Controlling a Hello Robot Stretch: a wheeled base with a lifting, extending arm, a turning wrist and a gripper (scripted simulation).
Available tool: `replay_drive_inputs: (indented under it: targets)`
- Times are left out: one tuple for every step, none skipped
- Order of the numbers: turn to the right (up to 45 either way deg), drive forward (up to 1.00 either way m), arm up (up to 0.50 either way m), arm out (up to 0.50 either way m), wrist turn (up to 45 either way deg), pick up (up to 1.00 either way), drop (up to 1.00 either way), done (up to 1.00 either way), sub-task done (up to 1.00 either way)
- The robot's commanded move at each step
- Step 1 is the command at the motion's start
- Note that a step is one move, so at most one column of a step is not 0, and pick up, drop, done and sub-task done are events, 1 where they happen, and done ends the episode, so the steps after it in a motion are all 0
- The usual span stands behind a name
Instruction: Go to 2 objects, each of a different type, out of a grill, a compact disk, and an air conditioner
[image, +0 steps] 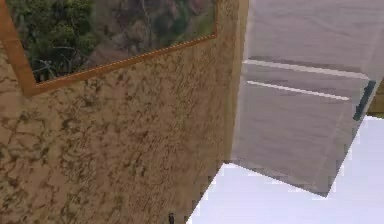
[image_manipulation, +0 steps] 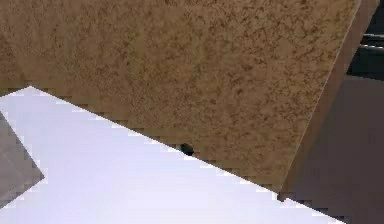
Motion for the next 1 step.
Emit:
replay_drive_inputs:
  targets:
    - [45.0, 0.00, 0.00, 0.00, 0.0, 0.00, 0.00, 0.00, 0.00]
